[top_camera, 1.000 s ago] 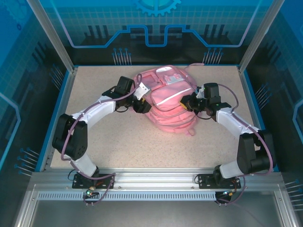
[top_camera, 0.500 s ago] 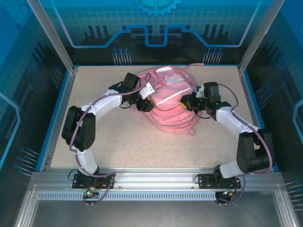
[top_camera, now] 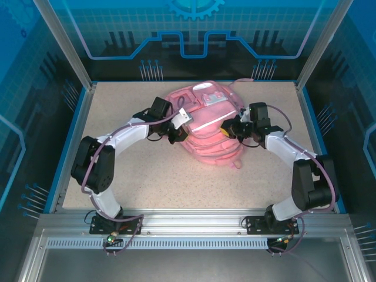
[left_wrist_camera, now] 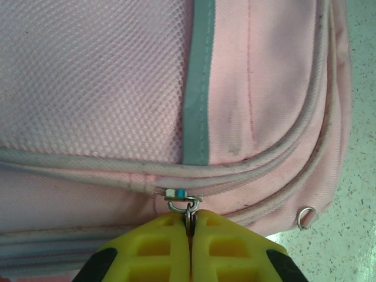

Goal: Pack the student bag
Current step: Zip the student bag at the top-center of the table.

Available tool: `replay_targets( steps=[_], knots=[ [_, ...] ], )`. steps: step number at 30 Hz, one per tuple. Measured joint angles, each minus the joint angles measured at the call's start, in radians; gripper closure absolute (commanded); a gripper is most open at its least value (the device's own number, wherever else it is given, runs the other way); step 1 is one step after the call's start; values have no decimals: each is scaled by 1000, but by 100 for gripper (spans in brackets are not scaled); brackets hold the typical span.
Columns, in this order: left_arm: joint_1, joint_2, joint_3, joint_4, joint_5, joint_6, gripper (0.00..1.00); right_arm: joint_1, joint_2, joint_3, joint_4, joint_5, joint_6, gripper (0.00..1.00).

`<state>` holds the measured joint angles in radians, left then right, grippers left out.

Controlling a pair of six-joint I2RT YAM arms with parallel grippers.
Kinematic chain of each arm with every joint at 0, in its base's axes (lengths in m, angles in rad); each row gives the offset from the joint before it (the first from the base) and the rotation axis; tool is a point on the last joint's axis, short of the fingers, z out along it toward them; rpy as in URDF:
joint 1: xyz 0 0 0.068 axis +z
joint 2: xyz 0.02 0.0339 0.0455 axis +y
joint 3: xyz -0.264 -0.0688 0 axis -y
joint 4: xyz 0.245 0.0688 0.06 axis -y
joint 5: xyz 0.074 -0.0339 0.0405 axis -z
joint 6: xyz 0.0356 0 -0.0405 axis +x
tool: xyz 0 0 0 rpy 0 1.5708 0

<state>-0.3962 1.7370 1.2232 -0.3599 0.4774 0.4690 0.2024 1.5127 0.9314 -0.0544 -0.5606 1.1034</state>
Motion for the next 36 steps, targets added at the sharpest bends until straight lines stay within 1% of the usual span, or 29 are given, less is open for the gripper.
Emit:
replay_targets(
  steps=[3, 7, 13, 16, 18, 19, 21, 23, 24, 26, 28, 29, 31, 32, 34, 36],
  knots=[
    [-9, -53, -73, 60, -10, -68, 100, 27, 10, 0, 32, 6, 17, 88],
    [-44, -126, -170, 133, -43, -176, 100, 71, 25, 0, 83, 30, 46, 88],
    [-151, -210, -287, 254, -126, -351, 100, 154, 40, 0, 153, 85, 84, 89],
    [-210, -214, -311, 290, -191, -454, 100, 173, 48, -1, 173, 117, 91, 88],
    [-238, -214, -312, 312, -220, -523, 100, 176, 49, -1, 180, 136, 90, 85],
    [-247, -214, -312, 328, -229, -557, 97, 177, 49, -1, 184, 145, 87, 82],
    [-260, -214, -312, 357, -235, -609, 84, 178, 47, -4, 180, 160, 72, 77],
    [-270, -214, -310, 378, -234, -654, 71, 187, 35, -19, 144, 167, 42, 66],
    [-275, -216, -309, 383, -234, -668, 66, 193, 21, -26, 117, 176, 24, 61],
    [-282, -230, -310, 377, -231, -699, 50, 200, -20, -37, 45, 198, -19, 53],
    [-283, -261, -310, 362, -237, -728, 42, 201, -84, -42, -36, 239, -78, 46],
    [-280, -285, -311, 353, -240, -744, 36, 201, -122, -45, -71, 262, -109, 43],
    [-267, -337, -314, 335, -251, -780, 25, 201, -201, -58, -135, 308, -174, 37],
    [-256, -371, -320, 327, -258, -804, 21, 203, -240, -62, -170, 335, -217, 36],
    [-228, -430, -337, 304, -279, -846, 13, 209, -287, -63, -223, 380, -286, 35],
    [-193, -481, -355, 276, -309, -895, 8, 232, -312, -62, -267, 433, -362, 35]
  ],
)
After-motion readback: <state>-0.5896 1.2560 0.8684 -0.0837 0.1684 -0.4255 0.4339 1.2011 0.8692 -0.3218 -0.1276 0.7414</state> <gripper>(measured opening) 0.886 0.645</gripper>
